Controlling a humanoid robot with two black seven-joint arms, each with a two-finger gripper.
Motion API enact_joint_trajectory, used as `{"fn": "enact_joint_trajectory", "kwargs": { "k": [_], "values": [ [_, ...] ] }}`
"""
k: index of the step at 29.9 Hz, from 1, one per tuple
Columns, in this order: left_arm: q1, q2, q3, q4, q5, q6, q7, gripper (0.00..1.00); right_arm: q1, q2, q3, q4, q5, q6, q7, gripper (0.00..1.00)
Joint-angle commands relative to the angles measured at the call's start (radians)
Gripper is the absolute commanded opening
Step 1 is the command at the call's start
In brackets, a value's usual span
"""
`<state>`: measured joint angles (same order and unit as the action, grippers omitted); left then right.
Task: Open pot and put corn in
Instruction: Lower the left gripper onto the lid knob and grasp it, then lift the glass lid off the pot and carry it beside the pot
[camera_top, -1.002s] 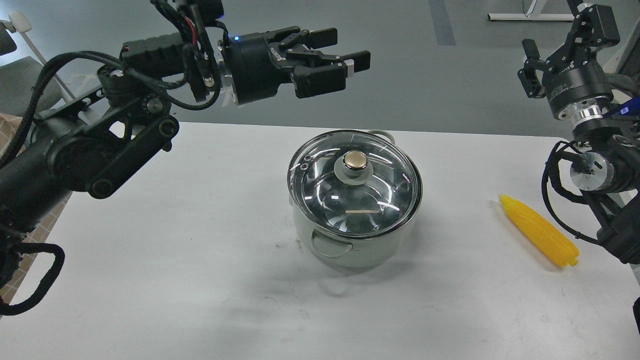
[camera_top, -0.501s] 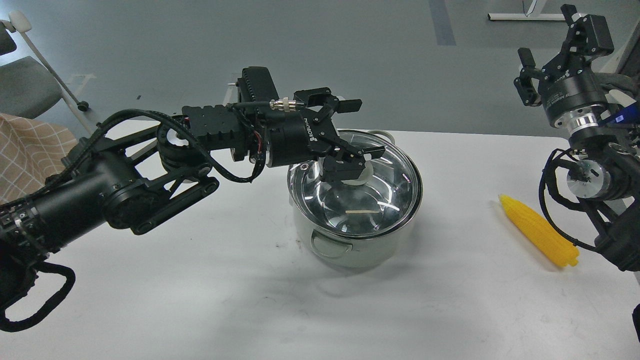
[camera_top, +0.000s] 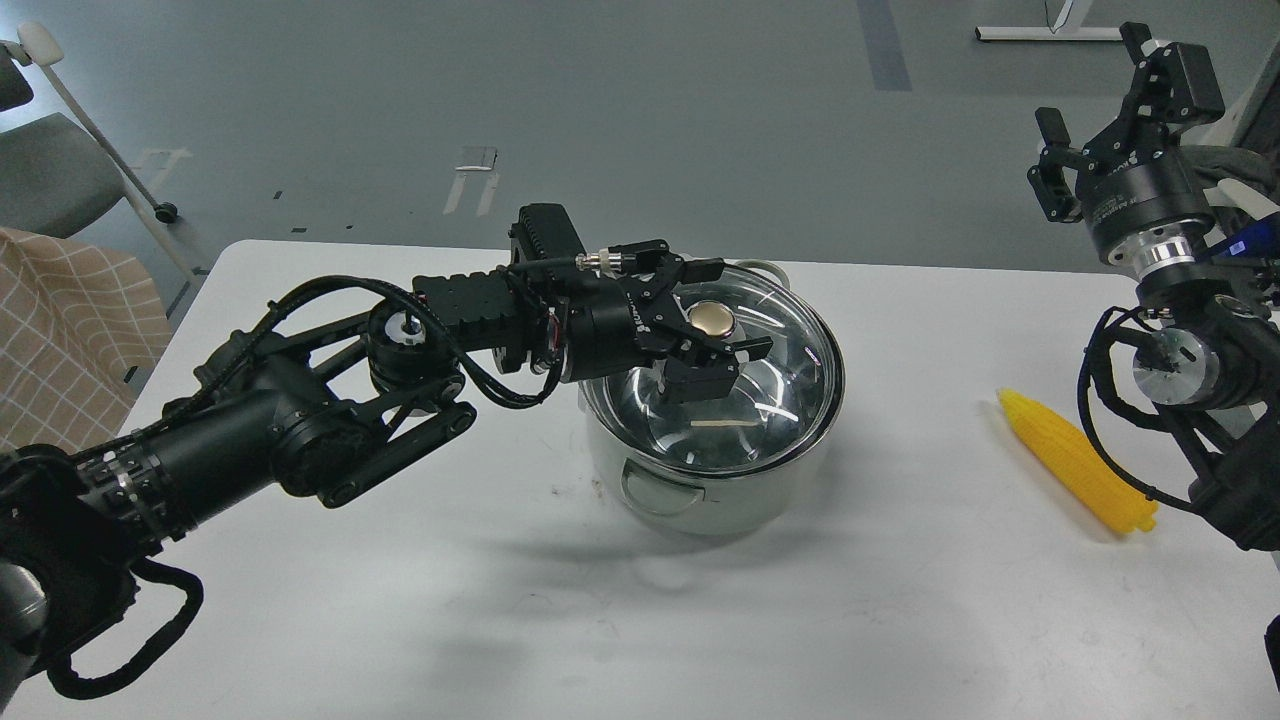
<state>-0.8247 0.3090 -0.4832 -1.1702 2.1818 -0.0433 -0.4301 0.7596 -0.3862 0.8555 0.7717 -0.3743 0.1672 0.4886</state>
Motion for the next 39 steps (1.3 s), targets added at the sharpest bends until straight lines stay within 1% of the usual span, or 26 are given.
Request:
{"fn": "enact_joint_trajectory", "kwargs": {
  "k": [1, 4, 8, 9, 11, 13, 14, 16, 18, 19, 20, 21, 24, 30, 33, 35, 37, 39],
  "values": [
    [0.012, 0.005, 0.0, 0.001, 0.0, 0.0, 0.001, 0.96, -0.002, 0.0, 0.0, 0.0, 0.0, 0.0, 0.0, 0.99],
    [0.013, 0.008, -0.002, 0.001, 0.0, -0.001, 0.004, 0.95, -0.002, 0.0, 0.002, 0.0, 0.0, 0.0, 0.0, 0.99],
    [0.021, 0.012, -0.002, 0.001, 0.0, 0.0, 0.011, 0.86, -0.002, 0.001, 0.002, 0.0, 0.0, 0.0, 0.0, 0.99],
    [0.024, 0.013, -0.002, 0.001, 0.0, -0.001, 0.011, 0.79, -0.002, 0.0, 0.002, 0.0, 0.0, 0.0, 0.0, 0.99],
    [0.027, 0.015, -0.002, 0.001, 0.0, -0.001, 0.011, 0.68, -0.002, 0.0, 0.002, 0.001, 0.0, 0.0, 0.0, 0.99],
    [0.027, 0.016, -0.002, 0.001, 0.0, -0.001, 0.011, 0.64, -0.002, 0.0, 0.002, 0.0, 0.0, 0.0, 0.0, 0.99],
    [0.027, 0.016, -0.002, 0.001, 0.0, -0.001, 0.011, 0.57, -0.002, 0.0, 0.003, 0.0, 0.0, 0.0, 0.0, 0.99],
    [0.027, 0.016, -0.002, 0.001, 0.0, -0.001, 0.011, 0.52, -0.002, 0.0, 0.003, 0.0, 0.0, 0.0, 0.0, 0.99],
    [0.027, 0.016, -0.002, 0.001, 0.0, -0.001, 0.011, 0.44, -0.002, 0.0, 0.005, 0.0, 0.0, 0.0, 0.0, 0.99],
    [0.027, 0.016, -0.002, 0.001, 0.0, -0.001, 0.011, 0.39, -0.002, 0.0, 0.005, 0.0, 0.0, 0.0, 0.0, 0.99],
    [0.025, 0.018, -0.002, 0.001, 0.0, -0.001, 0.011, 0.29, -0.002, 0.0, 0.005, 0.0, 0.0, 0.0, 0.0, 0.99],
    [0.025, 0.018, -0.002, 0.001, 0.0, -0.001, 0.011, 0.26, -0.002, -0.002, 0.005, 0.0, 0.0, 0.0, 0.0, 0.99],
    [0.024, 0.022, -0.005, 0.0, 0.0, -0.001, 0.011, 0.22, -0.002, 0.0, 0.007, 0.0, 0.0, 0.0, 0.0, 0.99],
    [0.003, 0.025, -0.017, -0.012, 0.0, -0.001, 0.01, 0.22, -0.002, 0.0, 0.007, 0.0, 0.0, 0.0, 0.0, 0.99],
    [-0.039, 0.045, -0.017, -0.017, 0.0, -0.001, 0.005, 0.22, -0.002, -0.005, 0.007, 0.0, 0.0, 0.0, 0.0, 0.99],
    [-0.068, 0.065, -0.018, -0.019, 0.0, -0.001, 0.004, 0.22, -0.002, -0.011, 0.007, 0.0, 0.0, 0.0, 0.0, 0.99],
    [-0.109, 0.119, -0.018, -0.045, 0.0, -0.006, 0.002, 0.23, 0.0, -0.011, 0.007, 0.001, 0.0, 0.0, 0.0, 0.99],
    [-0.123, 0.154, -0.017, -0.061, 0.0, -0.007, 0.002, 0.23, -0.002, -0.013, 0.007, 0.001, 0.0, 0.0, 0.0, 0.99]
  ]
}}
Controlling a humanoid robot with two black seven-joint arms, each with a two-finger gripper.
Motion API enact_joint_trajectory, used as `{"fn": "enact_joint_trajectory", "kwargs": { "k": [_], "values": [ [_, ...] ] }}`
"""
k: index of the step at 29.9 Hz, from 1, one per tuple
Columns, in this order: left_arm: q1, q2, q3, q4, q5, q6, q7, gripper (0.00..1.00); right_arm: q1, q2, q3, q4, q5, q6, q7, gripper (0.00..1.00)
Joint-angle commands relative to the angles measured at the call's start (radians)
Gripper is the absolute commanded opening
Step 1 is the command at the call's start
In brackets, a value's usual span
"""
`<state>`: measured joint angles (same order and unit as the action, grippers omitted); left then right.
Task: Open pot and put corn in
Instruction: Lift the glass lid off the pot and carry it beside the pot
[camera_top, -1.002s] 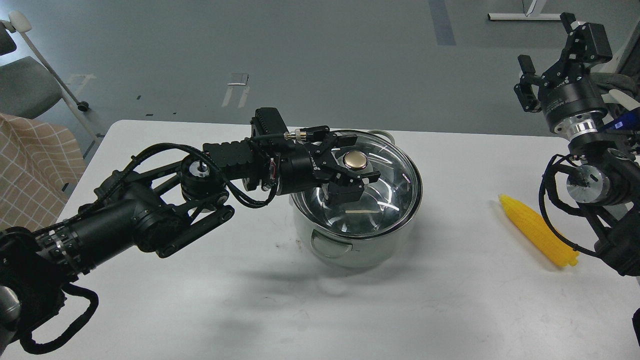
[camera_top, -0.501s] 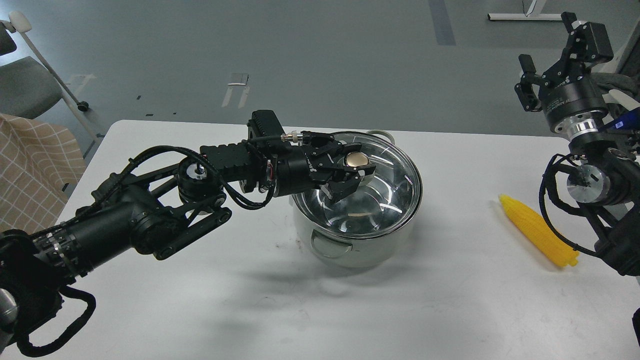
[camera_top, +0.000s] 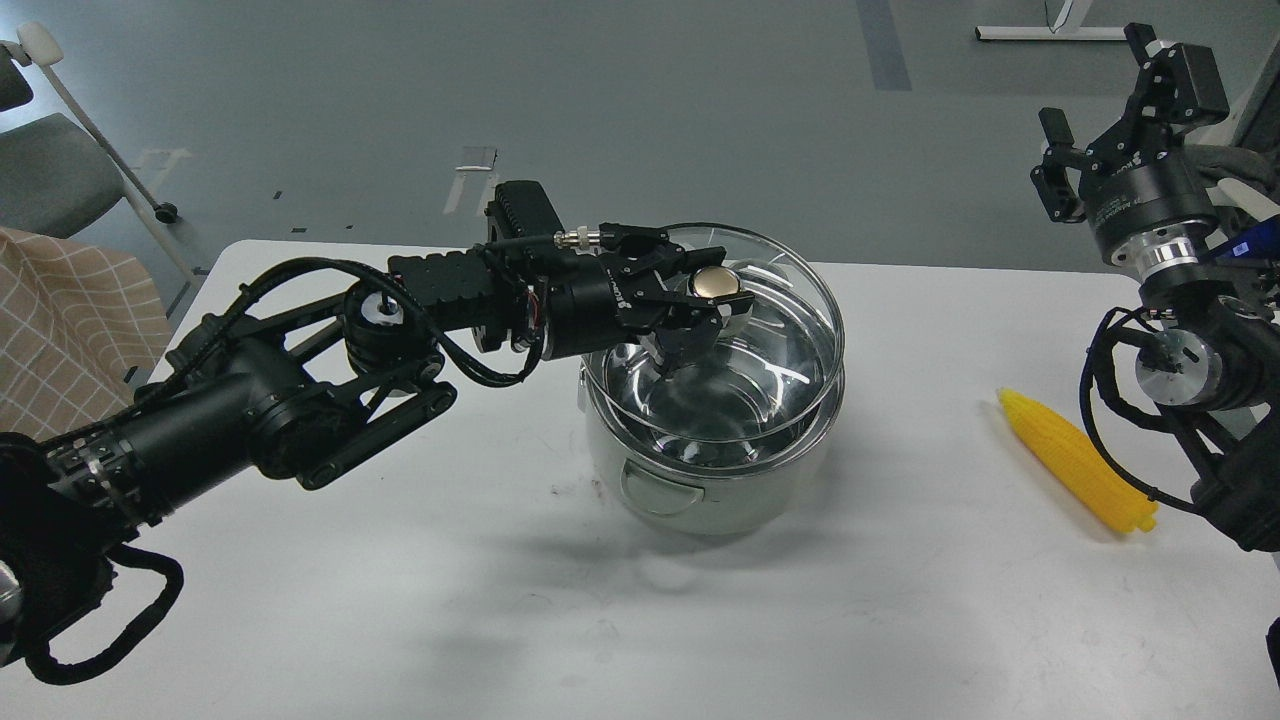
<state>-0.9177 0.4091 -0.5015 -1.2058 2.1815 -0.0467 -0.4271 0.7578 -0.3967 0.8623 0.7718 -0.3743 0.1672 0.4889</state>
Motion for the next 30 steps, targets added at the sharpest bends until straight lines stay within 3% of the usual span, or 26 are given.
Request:
{"fn": "enact_joint_trajectory", "kwargs": {
  "k": [1, 8, 11, 15, 21, 30],
  "values": [
    [-0.033, 0.091, 0.001, -0.047, 0.0, -0.002, -0.004, 0.23, 0.0, -0.002, 0.0, 0.001, 0.0, 0.0, 0.0, 0.99],
    [-0.004, 0.345, 0.0, -0.136, 0.0, 0.039, -0.018, 0.23, 0.0, -0.001, 0.0, 0.001, 0.002, 0.0, 0.0, 0.99],
    [0.078, 0.428, -0.003, -0.133, 0.0, 0.157, -0.018, 0.23, 0.0, -0.001, 0.0, 0.001, 0.0, 0.002, 0.0, 0.99],
    [0.175, 0.517, -0.002, -0.133, 0.0, 0.249, -0.019, 0.23, 0.002, 0.005, -0.002, 0.0, 0.0, 0.002, 0.0, 0.99],
    [0.371, 0.539, -0.061, -0.113, 0.0, 0.349, -0.019, 0.23, 0.002, 0.005, -0.003, 0.001, 0.0, 0.003, 0.0, 0.99],
    [0.562, 0.525, -0.123, -0.049, -0.193, 0.378, -0.021, 0.23, 0.002, 0.001, -0.003, 0.003, 0.0, 0.003, 0.0, 0.99]
  ]
}}
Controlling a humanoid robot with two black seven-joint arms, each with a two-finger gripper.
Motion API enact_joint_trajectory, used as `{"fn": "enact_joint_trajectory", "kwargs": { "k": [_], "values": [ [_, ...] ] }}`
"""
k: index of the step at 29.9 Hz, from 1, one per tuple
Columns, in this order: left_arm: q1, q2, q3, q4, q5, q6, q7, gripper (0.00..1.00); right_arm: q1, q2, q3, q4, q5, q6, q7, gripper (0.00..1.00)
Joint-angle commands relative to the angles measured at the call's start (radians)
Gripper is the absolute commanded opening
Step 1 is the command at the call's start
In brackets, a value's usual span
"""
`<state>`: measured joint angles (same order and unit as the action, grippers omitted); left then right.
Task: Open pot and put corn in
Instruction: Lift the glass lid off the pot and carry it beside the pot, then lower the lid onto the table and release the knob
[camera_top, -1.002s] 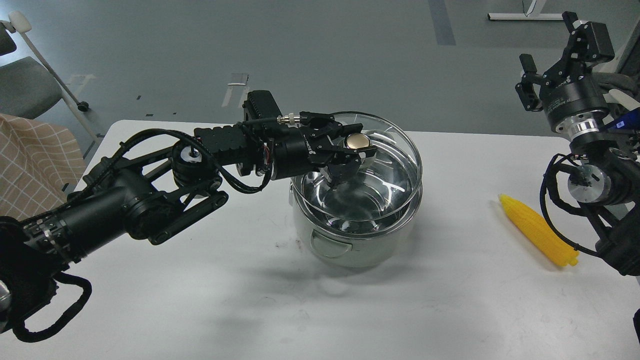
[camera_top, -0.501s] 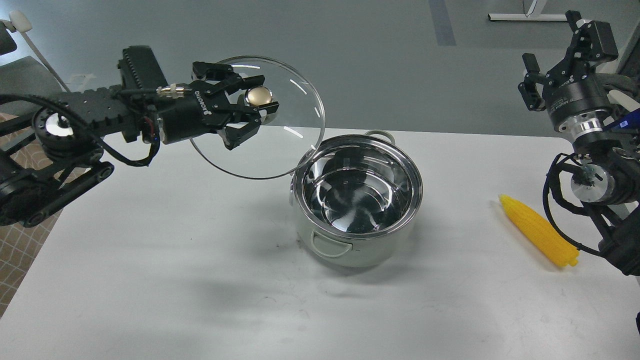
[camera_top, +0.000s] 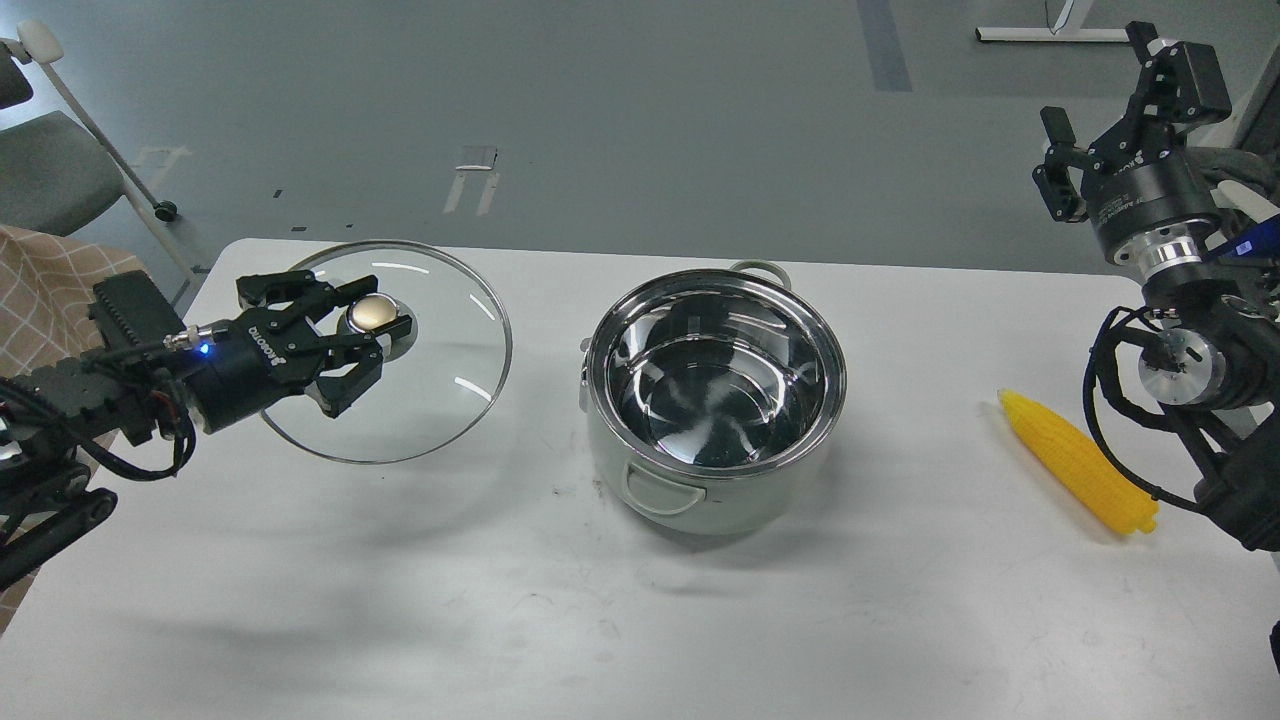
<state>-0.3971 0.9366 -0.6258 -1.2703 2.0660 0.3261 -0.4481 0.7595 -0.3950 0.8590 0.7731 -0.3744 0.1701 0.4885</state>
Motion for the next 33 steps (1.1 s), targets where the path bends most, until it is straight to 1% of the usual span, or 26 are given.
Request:
{"fn": "enact_joint_trajectory", "kwargs": {
  "k": [1, 3, 5, 10, 13, 23, 27, 31, 33],
  "values": [
    [0.05, -0.004, 0.001, 0.025, -0.089, 0.007, 0.0, 0.23, 0.0, -0.001, 0.0, 0.002, 0.0, 0.0, 0.0, 0.99],
    [0.07, -0.01, 0.003, 0.06, -0.096, 0.021, -0.003, 0.23, 0.0, 0.001, 0.0, 0.0, 0.0, 0.0, 0.0, 0.99],
    [0.089, -0.045, 0.008, 0.116, -0.096, 0.068, -0.021, 0.23, -0.002, 0.004, 0.0, 0.0, 0.0, 0.0, 0.0, 0.99],
    [0.095, -0.125, 0.014, 0.234, -0.089, 0.163, -0.026, 0.23, -0.002, 0.005, 0.0, 0.0, 0.0, 0.0, 0.0, 0.99],
    [0.107, -0.168, 0.023, 0.301, -0.084, 0.163, -0.026, 0.23, -0.005, 0.005, -0.001, 0.0, 0.0, 0.0, 0.0, 0.99],
    [0.11, -0.2, 0.041, 0.333, -0.084, 0.163, -0.024, 0.23, -0.011, 0.005, -0.001, 0.002, 0.0, 0.0, 0.0, 0.99],
    [0.109, -0.223, 0.041, 0.353, -0.084, 0.163, -0.024, 0.28, -0.012, 0.007, -0.001, 0.0, 0.0, 0.0, 0.0, 0.99],
    [0.109, -0.249, 0.041, 0.374, -0.086, 0.163, -0.023, 0.29, -0.014, 0.005, -0.001, 0.002, 0.0, 0.0, 0.0, 0.99],
    [0.109, -0.254, 0.041, 0.376, -0.087, 0.163, -0.023, 0.31, -0.016, 0.005, -0.001, 0.002, 0.0, 0.0, 0.0, 0.99]
  ]
}}
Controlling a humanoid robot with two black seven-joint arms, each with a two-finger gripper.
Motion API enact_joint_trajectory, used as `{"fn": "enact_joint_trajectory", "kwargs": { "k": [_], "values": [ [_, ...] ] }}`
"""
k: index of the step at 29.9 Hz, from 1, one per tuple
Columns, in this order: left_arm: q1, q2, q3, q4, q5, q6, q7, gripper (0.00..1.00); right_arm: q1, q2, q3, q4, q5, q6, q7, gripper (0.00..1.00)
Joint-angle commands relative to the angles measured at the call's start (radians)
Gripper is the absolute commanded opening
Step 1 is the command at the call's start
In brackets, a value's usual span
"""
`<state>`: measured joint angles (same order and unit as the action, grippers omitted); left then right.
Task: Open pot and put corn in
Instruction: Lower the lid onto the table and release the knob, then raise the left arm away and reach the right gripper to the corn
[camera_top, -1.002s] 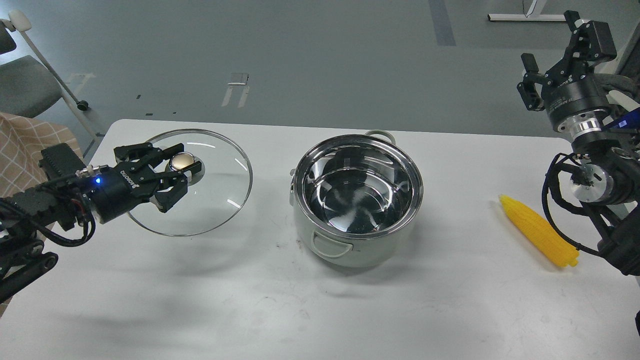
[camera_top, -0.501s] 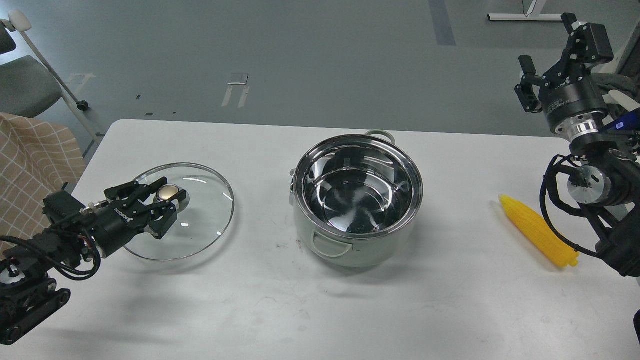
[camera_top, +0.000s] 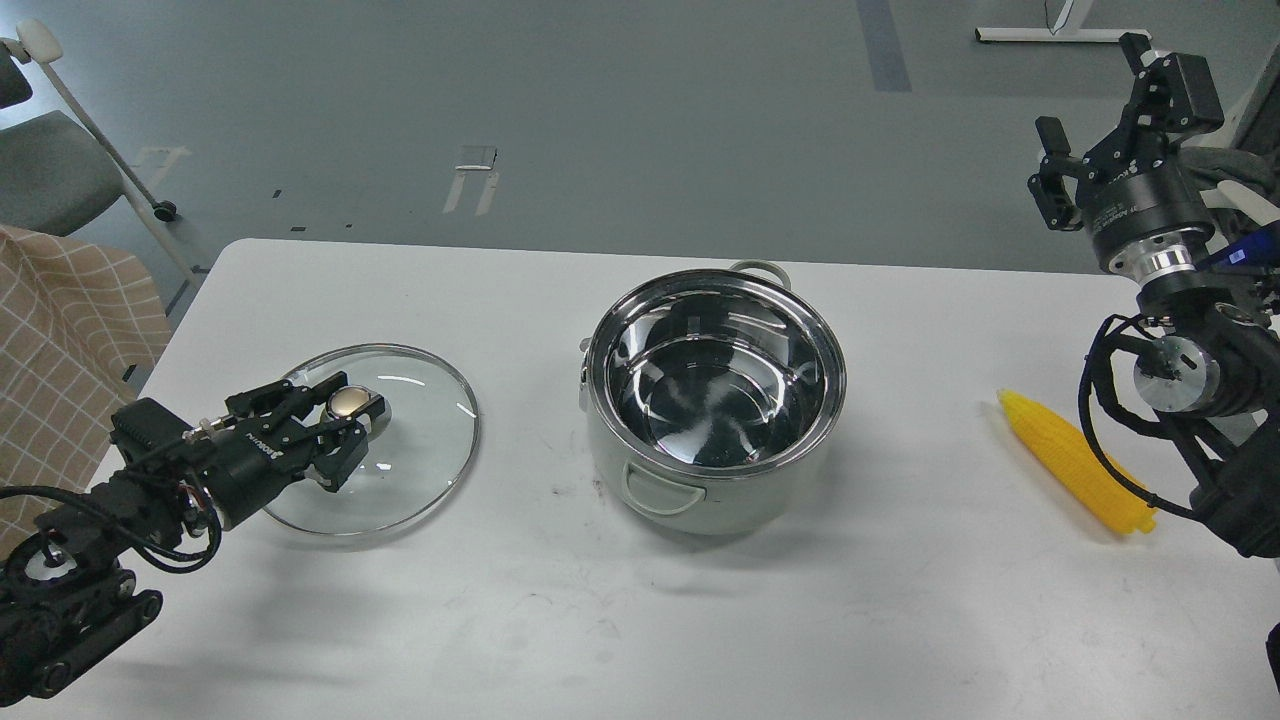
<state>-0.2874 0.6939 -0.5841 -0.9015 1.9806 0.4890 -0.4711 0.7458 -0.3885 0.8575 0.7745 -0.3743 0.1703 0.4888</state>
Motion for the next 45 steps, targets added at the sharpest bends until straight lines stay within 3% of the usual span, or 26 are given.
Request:
{"fn": "enact_joint_trajectory", "kwargs": {
  "k": [1, 3, 6, 12, 22, 28, 30, 33, 34, 38, 40, 45],
  "values": [
    [-0.001, -0.013, 0.0, 0.007, -0.002, 0.0, 0.0, 0.32, -0.002, -0.001, 0.0, 0.0, 0.0, 0.0, 0.0, 0.99],
    [0.001, -0.013, 0.0, 0.009, -0.002, 0.0, 0.0, 0.36, -0.002, -0.001, 0.0, 0.0, 0.0, 0.0, 0.0, 0.99],
    [-0.001, -0.013, 0.0, 0.009, -0.003, 0.0, -0.001, 0.54, -0.002, -0.001, 0.0, 0.0, 0.0, 0.0, 0.0, 0.99],
    [-0.002, -0.01, 0.0, 0.007, -0.011, 0.0, -0.006, 0.76, -0.002, -0.001, 0.0, 0.0, 0.0, 0.0, 0.0, 0.99],
    [-0.027, -0.004, -0.016, -0.019, -0.09, 0.0, -0.018, 0.9, 0.0, -0.01, 0.0, 0.0, 0.0, 0.005, 0.0, 0.99],
    [-0.153, 0.007, -0.013, -0.135, -0.46, 0.0, -0.018, 0.94, 0.003, -0.076, -0.008, 0.034, -0.015, 0.011, 0.0, 0.99],
    [-0.215, 0.018, -0.019, -0.154, -0.578, -0.078, -0.018, 0.94, 0.006, -0.13, -0.015, 0.069, -0.02, 0.011, 0.0, 0.99],
    [-0.347, 0.018, -0.028, -0.174, -0.858, -0.26, -0.018, 0.94, 0.02, -0.272, -0.096, 0.149, -0.098, 0.011, 0.0, 0.99],
    [-0.348, 0.018, -0.028, -0.174, -0.859, -0.26, -0.018, 0.94, 0.02, -0.273, -0.097, 0.149, -0.098, 0.011, 0.0, 0.99],
    [-0.456, 0.012, -0.033, -0.2, -1.19, -0.441, -0.018, 0.95, 0.024, -0.458, -0.213, 0.247, -0.408, 0.011, 0.0, 0.99],
    [-0.466, -0.007, -0.034, -0.208, -1.278, -0.487, -0.018, 0.95, 0.024, -0.522, -0.251, 0.272, -0.58, 0.0, 0.0, 0.99],
    [-0.466, -0.071, -0.08, -0.212, -1.31, -0.501, -0.018, 0.95, 0.007, -0.627, -0.336, 0.301, -0.953, -0.055, 0.0, 0.99]
  ]
}}
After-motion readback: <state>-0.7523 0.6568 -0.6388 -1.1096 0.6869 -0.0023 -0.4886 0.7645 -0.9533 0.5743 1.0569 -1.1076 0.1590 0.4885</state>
